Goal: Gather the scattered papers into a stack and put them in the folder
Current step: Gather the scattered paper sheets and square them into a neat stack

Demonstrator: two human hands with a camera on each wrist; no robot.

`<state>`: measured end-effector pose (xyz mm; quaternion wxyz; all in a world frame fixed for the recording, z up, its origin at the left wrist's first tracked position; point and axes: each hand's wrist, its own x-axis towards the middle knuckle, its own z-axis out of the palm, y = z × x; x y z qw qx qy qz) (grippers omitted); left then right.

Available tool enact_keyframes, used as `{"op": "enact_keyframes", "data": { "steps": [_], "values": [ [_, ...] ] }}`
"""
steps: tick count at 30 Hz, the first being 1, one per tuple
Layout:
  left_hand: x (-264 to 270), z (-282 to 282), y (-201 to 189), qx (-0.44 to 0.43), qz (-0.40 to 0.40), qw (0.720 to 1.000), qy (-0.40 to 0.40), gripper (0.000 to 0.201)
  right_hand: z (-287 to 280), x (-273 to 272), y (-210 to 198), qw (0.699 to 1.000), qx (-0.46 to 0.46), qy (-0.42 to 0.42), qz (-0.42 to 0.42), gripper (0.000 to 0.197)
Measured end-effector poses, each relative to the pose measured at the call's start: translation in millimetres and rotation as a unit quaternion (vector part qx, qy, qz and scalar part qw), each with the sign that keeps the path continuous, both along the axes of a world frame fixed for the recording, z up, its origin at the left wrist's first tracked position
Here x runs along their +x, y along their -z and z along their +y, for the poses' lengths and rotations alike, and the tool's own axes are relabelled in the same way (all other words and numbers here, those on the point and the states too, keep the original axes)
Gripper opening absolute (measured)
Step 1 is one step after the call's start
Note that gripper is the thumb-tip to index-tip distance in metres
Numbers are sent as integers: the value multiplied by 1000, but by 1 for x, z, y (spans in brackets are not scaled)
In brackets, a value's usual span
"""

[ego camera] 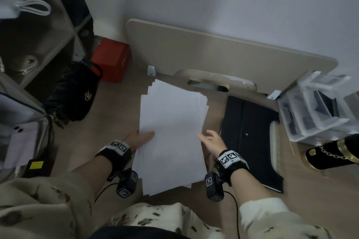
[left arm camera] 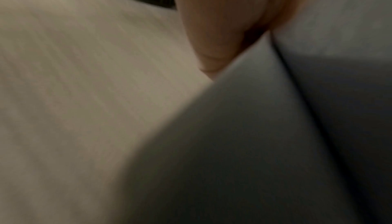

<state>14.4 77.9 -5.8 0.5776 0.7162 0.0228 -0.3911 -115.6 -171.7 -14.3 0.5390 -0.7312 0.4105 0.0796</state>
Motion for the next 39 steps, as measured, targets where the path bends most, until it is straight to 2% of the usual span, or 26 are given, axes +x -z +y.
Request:
{"op": "enact_keyframes", "data": {
  "steps": [2,3,5,7,9,12,17,20,22,28,30,34,37,39],
  "values": [
    [1,1,-12,-32,-9,999,17,46,-3,2,-9,995,46,59,-60,70],
    [1,0,-19,-44,-17,999,27,47,-3,2,-16,989,82,79,-92,66],
    [2,0,-25,-50,-32,998,38,57,-1,3,-30,978,124,89,-141,48],
    [3,-2,-32,-53,-52,996,39,70,3,4,-41,973,102,103,-180,28],
    [0,-7,-42,-55,-80,995,37,63,7,7,-52,969,49,125,-208,16],
    [-6,-19,-54,-57,-146,988,-5,37,19,12,-74,957,2,139,-254,13],
    [-7,-20,-58,-79,-168,980,-67,38,41,14,-103,930,19,154,-334,12],
    [-10,-17,-61,-106,-168,977,-76,22,54,11,-103,914,47,174,-363,29],
    [-13,-15,-62,-116,-169,976,-79,23,62,8,-102,913,58,172,-366,25],
    [-11,-10,-73,-121,-164,976,-81,27,71,2,-115,913,79,133,-377,35],
    [-8,-11,-82,-127,-169,971,-108,39,70,5,-120,910,83,136,-384,34],
    [-6,-16,-106,-154,-233,944,-175,66,70,13,-126,894,78,172,-406,26],
    [-6,-20,-121,-181,-271,921,-214,63,73,16,-130,872,83,201,-439,26],
    [-5,-24,-128,-191,-288,908,-235,58,73,19,-135,860,82,208,-459,33]
  ]
}}
